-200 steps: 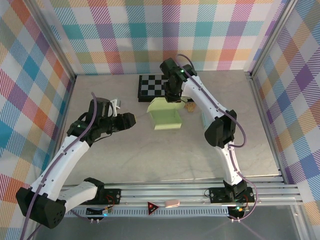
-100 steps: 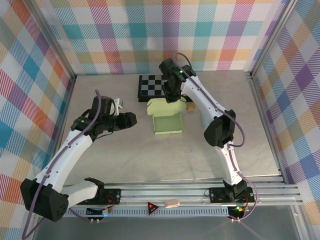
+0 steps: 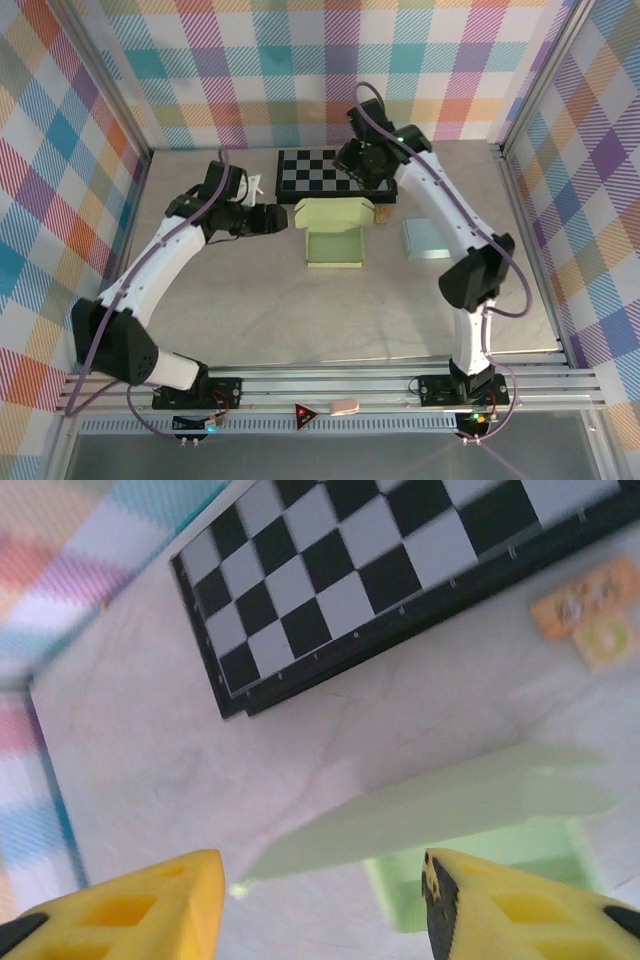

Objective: Fold the paper box

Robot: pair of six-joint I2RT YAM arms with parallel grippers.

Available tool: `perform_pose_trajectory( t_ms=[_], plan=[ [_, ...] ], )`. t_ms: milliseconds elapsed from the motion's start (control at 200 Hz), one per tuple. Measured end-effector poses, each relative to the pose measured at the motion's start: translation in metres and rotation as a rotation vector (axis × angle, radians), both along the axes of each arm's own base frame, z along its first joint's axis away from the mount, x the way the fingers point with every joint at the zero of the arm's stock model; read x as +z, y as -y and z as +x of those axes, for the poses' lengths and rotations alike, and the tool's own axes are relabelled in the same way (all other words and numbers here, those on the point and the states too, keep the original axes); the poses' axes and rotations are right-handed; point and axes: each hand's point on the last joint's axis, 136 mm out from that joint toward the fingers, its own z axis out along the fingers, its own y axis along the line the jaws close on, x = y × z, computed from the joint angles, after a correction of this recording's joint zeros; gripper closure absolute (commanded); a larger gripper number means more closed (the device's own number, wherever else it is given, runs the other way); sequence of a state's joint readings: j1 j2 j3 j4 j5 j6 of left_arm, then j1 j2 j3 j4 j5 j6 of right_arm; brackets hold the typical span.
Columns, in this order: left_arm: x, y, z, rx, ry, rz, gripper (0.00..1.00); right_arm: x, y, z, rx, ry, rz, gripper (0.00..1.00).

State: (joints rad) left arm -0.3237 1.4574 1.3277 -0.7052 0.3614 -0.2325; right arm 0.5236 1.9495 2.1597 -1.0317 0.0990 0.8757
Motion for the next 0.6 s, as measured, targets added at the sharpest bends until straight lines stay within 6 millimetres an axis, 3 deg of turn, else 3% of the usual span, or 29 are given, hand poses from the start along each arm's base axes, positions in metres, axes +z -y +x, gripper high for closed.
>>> perform_pose_trajectory(
  t_ms=[80, 270, 420, 600],
  plan=[
    [-0.006, 0.007, 0.015, -0.047, -0.014, 0.024, 0.35, -0.007, 0.022, -0.007, 0.152, 0.019, -0.063, 0.45],
    [-0.028, 0.022, 0.039, -0.160, -0.059, 0.087, 0.34, -0.055, 0.070, -0.018, 0.386, -0.043, -0.182, 0.45],
    [-0.048, 0.026, 0.042, -0.215, -0.099, 0.141, 0.34, -0.070, 0.062, -0.029, 0.551, -0.059, -0.216, 0.47],
    [-0.053, 0.039, 0.052, -0.258, -0.095, 0.163, 0.34, -0.085, 0.047, -0.028, 0.686, -0.051, -0.268, 0.48]
  ],
)
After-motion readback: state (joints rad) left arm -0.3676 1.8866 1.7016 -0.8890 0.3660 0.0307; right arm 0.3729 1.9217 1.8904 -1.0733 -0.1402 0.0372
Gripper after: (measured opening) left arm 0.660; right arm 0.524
